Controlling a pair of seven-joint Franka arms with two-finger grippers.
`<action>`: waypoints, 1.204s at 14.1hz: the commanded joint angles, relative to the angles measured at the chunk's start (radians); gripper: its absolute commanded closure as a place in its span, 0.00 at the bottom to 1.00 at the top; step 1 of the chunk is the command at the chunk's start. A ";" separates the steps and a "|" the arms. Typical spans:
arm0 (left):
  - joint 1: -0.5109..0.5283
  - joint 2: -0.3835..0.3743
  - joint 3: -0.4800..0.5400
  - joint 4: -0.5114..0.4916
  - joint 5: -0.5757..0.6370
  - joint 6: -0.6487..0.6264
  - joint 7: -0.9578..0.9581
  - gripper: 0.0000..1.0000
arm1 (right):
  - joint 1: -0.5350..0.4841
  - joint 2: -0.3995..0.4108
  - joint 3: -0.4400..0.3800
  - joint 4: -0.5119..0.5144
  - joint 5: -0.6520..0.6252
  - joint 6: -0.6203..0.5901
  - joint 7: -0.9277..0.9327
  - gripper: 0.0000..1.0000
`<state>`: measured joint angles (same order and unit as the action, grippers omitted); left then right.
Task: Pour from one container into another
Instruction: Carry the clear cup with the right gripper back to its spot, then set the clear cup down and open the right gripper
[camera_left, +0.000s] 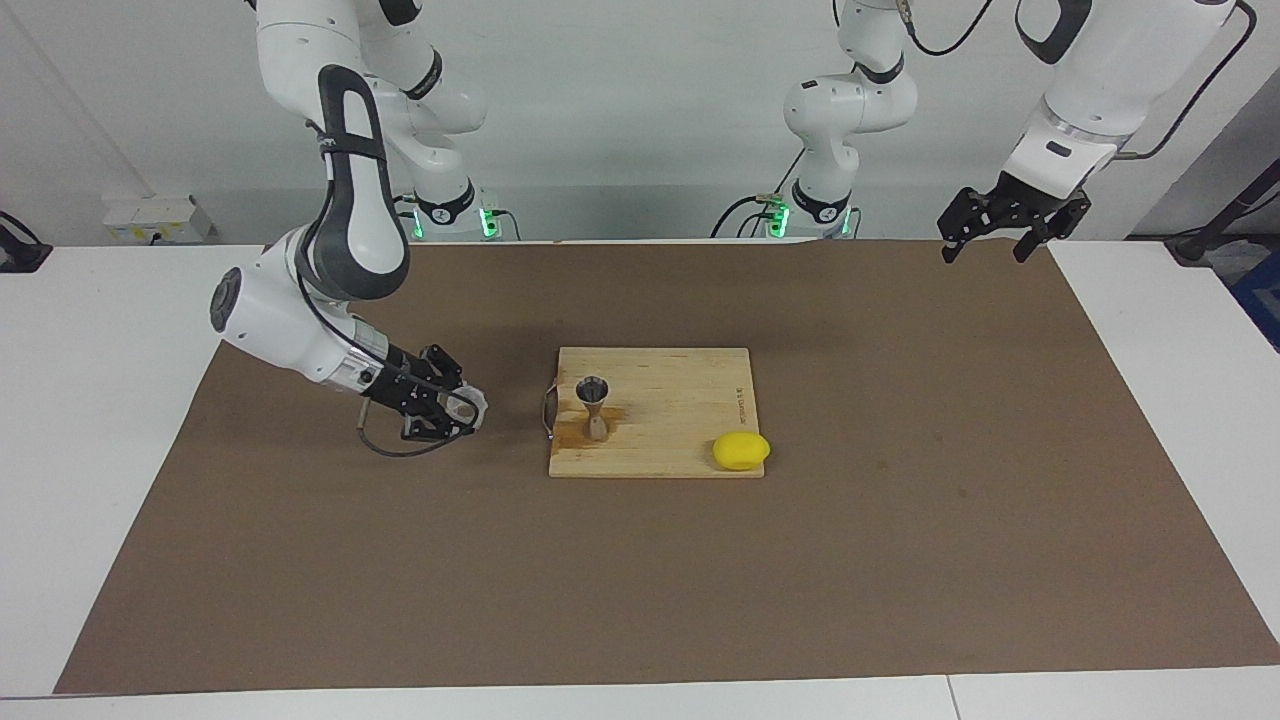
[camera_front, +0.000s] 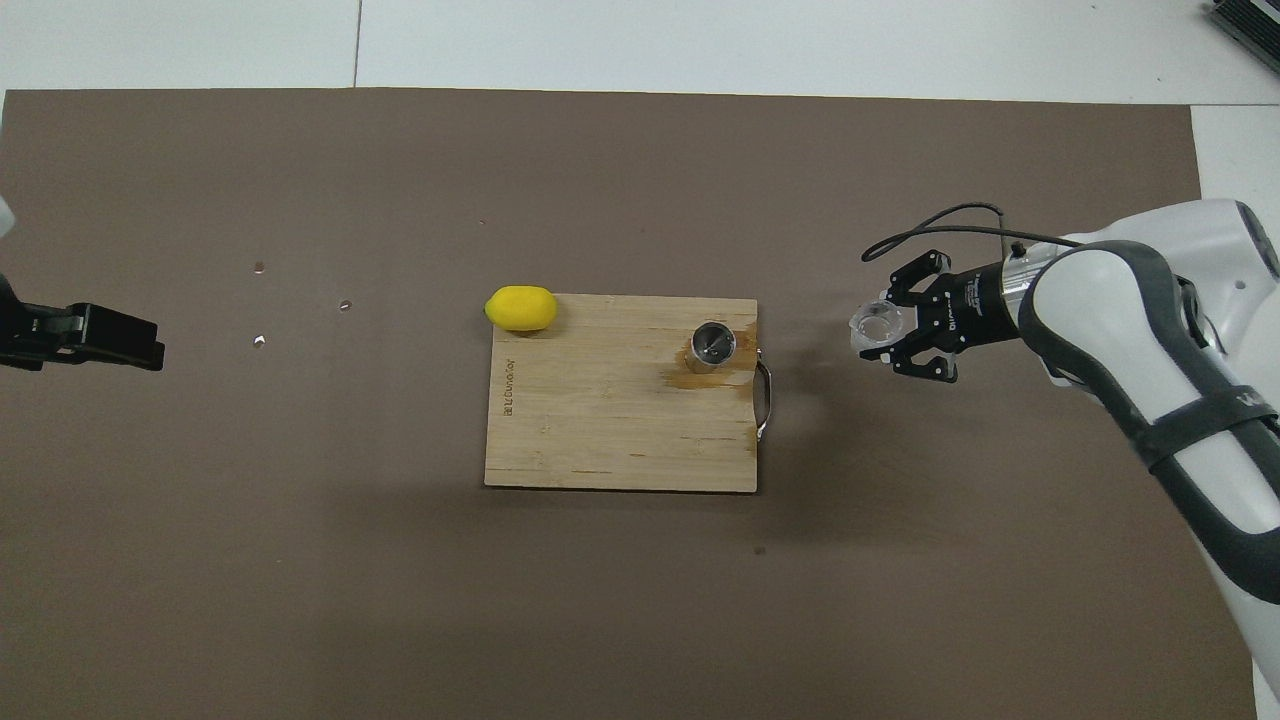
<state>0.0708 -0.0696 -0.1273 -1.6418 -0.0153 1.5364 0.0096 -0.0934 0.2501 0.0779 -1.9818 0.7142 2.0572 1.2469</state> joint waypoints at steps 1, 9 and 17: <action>0.018 -0.002 -0.012 0.000 -0.009 -0.012 0.003 0.00 | -0.067 -0.060 0.013 -0.123 0.066 0.027 -0.143 1.00; 0.018 -0.002 -0.012 0.000 -0.009 -0.012 0.003 0.00 | -0.232 -0.026 0.013 -0.183 0.067 -0.003 -0.435 1.00; 0.018 -0.002 -0.012 0.000 -0.009 -0.012 0.003 0.00 | -0.233 -0.037 0.003 -0.212 0.054 0.027 -0.501 0.00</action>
<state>0.0708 -0.0696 -0.1273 -1.6418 -0.0154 1.5363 0.0096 -0.3177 0.2347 0.0807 -2.1739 0.7473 2.0639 0.7782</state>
